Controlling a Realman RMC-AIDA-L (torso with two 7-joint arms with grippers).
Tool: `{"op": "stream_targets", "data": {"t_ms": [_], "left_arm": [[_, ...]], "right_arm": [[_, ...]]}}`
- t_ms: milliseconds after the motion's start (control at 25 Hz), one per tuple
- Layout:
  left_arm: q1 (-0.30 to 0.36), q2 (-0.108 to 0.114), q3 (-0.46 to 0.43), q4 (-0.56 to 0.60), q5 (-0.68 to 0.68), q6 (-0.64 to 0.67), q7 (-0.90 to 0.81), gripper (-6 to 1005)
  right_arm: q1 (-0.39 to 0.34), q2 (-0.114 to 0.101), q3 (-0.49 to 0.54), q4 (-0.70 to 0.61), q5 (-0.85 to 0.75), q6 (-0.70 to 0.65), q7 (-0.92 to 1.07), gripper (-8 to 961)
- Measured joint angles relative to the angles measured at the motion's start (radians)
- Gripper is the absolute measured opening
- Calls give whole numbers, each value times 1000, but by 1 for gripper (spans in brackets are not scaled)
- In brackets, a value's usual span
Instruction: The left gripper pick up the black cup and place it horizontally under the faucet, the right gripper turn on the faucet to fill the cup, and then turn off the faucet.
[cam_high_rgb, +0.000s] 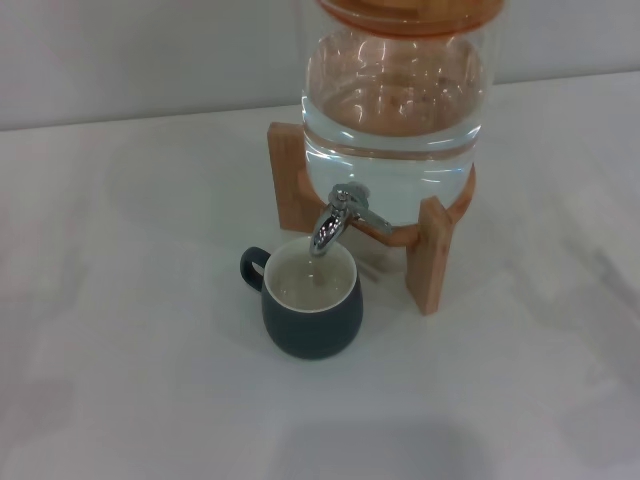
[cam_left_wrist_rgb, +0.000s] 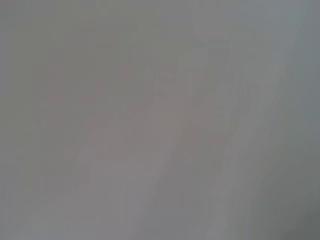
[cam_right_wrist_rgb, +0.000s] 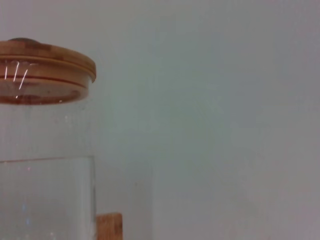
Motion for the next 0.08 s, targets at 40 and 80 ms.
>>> {"op": "stream_targets", "data": {"t_ms": [40, 80], "left_arm": [[0, 0, 0, 1, 0, 0, -1, 866], [0, 0, 0, 1, 0, 0, -2, 866]], "right_arm": [[0, 0, 6, 3, 0, 6, 0, 817], [0, 0, 11, 6, 0, 12, 0, 817]]}}
